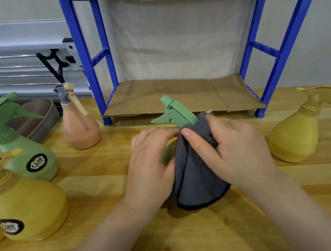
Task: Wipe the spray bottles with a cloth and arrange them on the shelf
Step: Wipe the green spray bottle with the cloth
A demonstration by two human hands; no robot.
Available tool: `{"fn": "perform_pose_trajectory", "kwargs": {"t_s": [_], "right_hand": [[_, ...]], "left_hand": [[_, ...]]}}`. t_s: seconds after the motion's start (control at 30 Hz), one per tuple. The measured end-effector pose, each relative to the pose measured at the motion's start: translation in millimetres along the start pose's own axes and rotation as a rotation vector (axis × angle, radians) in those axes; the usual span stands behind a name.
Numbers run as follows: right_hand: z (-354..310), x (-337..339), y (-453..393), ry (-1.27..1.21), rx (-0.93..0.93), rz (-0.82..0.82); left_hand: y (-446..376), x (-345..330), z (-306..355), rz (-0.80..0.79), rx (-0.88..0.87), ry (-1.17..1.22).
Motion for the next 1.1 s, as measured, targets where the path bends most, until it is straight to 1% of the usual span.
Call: {"fn": "perform_pose_trajectory", "kwargs": {"t_s": [0.1, 0.13, 0.23, 0.27, 0.37, 0.5, 0.67, 0.73, 0.83, 0.9, 0.97, 1.03, 1.1], "right_hand": [[5.7, -4.7, 0.1, -0.063, 0.035, -0.085], [9.4, -8.6, 0.2, -0.11, 0.018, -0.156], [20.9, -29.5, 7.5, -0.332, -0.122, -0.435], [22.7, -35.5, 10.0, -0.359, -0.132, -0.479], [22.5, -39.6, 9.1, -0.38, -0.087, -0.456], [23.9, -23.8, 5.5, -0.266, -0.069, -0.397], [28.0, -0.9, 25.4, -0.165, -0.213, -0.435], [33.8, 5.3, 41.0, -0.194, -0.286, -0.498], [48.5, 10.0, 76.3, -0.187, -0.417, -0.713], [59.3, 9.9, 101.3, -0.109, -0.46, -0.861], [68.2, 6.8, 122.5, -0.049, -0.48, -0.96], [75.0, 9.6, 135.3, -0.095, -0.528, -0.952], [82.9, 22.7, 139.8, -0.199, -0.611, -0.848]], "left_hand": [[0.3, -1.3, -4.9, -0.008, 0.042, 0.052], [0.2, -2.2, -6.1, -0.012, 0.051, 0.057], [-1.4, 0.0, -11.2, 0.004, 0.062, -0.009], [-2.0, 1.6, -13.6, 0.008, 0.064, -0.037], [-2.4, 2.9, -17.6, 0.003, 0.053, -0.075], [-2.8, 2.7, -14.4, 0.024, 0.045, -0.041], [1.5, -3.2, -3.7, -0.022, 0.032, -0.003], [-0.1, -3.3, -7.7, -0.004, 0.113, 0.064], [-2.7, -2.3, -15.1, 0.017, 0.219, 0.197], [-3.5, -5.0, -8.6, -0.025, 0.23, 0.255], [-4.1, -11.9, 2.4, -0.084, 0.243, 0.345], [-7.0, -20.7, 16.4, -0.122, 0.248, 0.432], [-12.6, -30.5, 33.8, -0.147, 0.248, 0.501]]}}
Point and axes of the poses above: each hand's wrist, its own y-axis away from the middle knuckle, its own x-axis out of the back of the hand, z = x × y, the point moved 7 cm from there along -y, towards the middle knuckle, and after that the axes turned 5 degrees about x, right-handed, at the moved point
